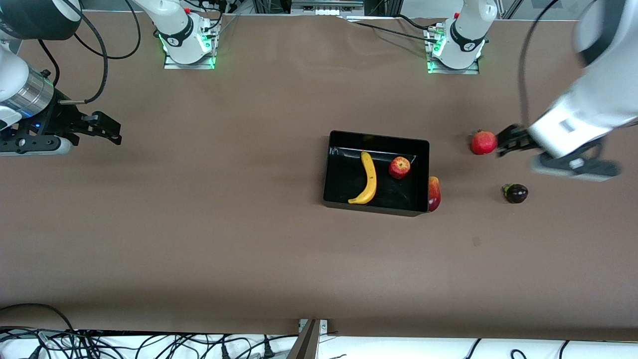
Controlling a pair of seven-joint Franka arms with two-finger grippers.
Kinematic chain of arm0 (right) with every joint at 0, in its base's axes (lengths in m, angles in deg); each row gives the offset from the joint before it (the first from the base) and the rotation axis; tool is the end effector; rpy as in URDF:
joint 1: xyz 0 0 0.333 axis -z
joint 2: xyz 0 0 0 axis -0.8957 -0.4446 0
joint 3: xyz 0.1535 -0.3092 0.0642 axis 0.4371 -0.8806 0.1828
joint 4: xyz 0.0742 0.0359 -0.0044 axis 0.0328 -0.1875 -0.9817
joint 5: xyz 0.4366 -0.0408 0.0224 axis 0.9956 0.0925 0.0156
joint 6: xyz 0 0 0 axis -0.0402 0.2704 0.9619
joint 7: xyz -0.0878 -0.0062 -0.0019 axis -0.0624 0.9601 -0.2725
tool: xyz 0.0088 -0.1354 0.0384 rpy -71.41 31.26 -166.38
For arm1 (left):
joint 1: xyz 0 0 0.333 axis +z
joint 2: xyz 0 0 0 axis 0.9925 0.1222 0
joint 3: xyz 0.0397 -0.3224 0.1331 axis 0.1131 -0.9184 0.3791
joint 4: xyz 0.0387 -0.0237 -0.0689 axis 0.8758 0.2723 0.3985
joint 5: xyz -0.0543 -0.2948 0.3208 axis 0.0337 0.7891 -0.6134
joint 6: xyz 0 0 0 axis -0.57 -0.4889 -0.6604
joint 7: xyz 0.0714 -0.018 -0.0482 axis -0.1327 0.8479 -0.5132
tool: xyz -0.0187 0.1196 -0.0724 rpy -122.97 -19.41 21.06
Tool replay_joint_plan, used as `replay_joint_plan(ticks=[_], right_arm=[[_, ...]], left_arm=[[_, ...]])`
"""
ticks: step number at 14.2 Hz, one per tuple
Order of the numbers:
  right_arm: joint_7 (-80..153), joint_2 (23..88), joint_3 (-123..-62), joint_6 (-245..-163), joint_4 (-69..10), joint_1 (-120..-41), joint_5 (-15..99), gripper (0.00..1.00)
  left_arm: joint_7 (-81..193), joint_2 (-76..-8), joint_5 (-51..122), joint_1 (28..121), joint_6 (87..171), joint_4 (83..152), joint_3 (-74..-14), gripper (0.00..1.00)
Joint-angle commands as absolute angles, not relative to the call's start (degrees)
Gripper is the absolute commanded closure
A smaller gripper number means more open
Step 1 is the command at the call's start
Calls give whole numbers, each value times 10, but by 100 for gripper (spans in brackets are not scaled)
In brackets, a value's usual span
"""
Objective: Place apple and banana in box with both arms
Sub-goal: 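Open the left gripper and withdraw it from the box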
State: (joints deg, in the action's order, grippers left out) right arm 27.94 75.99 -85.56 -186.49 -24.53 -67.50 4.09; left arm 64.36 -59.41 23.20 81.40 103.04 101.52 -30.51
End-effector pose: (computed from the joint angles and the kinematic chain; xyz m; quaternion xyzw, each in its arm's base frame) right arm 0.6290 0.0556 0.5670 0.9998 0.0169 0.0062 0.0059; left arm 0.6493 -0.0631 0.5919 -0.9970 0.0743 0.0065 0.0221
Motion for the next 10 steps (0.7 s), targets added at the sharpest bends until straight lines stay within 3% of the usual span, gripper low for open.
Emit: replay_joint_plan(ticks=[1,10], right_arm=[[288,763,-856,-1858,-242,-672,52,0],[289,764,-856,-1858,-242,-672,52,0]], left_arm=[[675,-665,249,816,1033,1087,-264,0],[609,-689,267,813,1031,1103,-254,0]])
